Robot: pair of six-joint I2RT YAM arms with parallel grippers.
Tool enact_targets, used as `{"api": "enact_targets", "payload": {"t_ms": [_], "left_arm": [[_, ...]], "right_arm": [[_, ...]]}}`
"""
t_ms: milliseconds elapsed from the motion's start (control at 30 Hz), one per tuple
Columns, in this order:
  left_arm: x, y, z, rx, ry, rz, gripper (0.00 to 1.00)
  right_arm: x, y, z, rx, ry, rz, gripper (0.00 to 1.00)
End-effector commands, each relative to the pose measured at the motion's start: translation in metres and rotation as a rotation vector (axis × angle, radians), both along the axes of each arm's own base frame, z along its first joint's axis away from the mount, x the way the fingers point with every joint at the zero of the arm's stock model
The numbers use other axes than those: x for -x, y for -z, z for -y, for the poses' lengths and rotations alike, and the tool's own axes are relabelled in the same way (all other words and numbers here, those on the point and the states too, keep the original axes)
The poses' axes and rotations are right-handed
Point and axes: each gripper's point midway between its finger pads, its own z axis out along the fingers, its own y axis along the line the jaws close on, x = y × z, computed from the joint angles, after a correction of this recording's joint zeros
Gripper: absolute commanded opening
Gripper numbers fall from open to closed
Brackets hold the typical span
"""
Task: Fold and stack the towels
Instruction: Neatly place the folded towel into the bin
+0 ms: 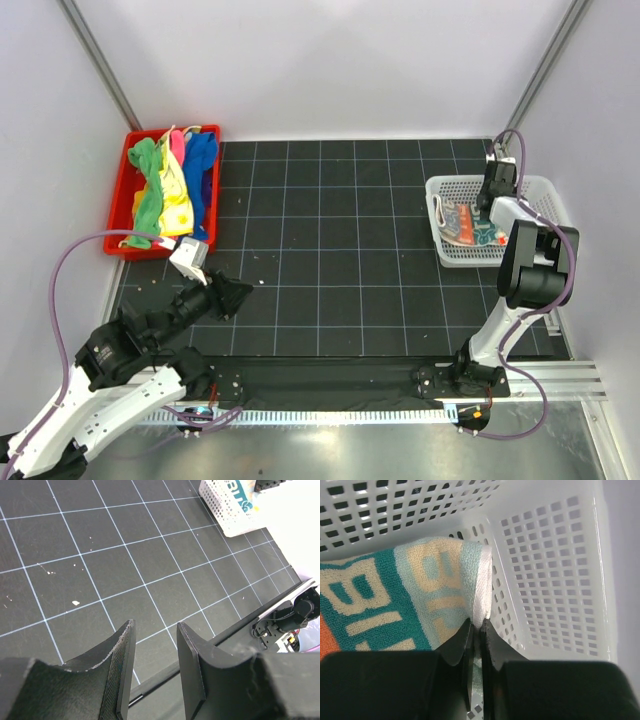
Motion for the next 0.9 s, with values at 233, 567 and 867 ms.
{"api": "enact_targets", "payload": {"t_ms": [233,567,867], "left_arm": [[-0.002,0.001,-0.002,-0.021,-0.011,0.010,0.42],[-0.003,0.002,-0.002,-0.023,-0.012,0.008,0.43],[-0.003,0.002,-0.003,-0.023,-0.017,0.010,0.43]], "right_arm": [[0.000,-0.019,0.035,0.068,0.080,0.034,0.01],[0.006,-0.016,0.048,0.077,0.134,0.028,0.16],[0.007,-0.032,0.057,0.091,0.202,0.080,0.72]]}}
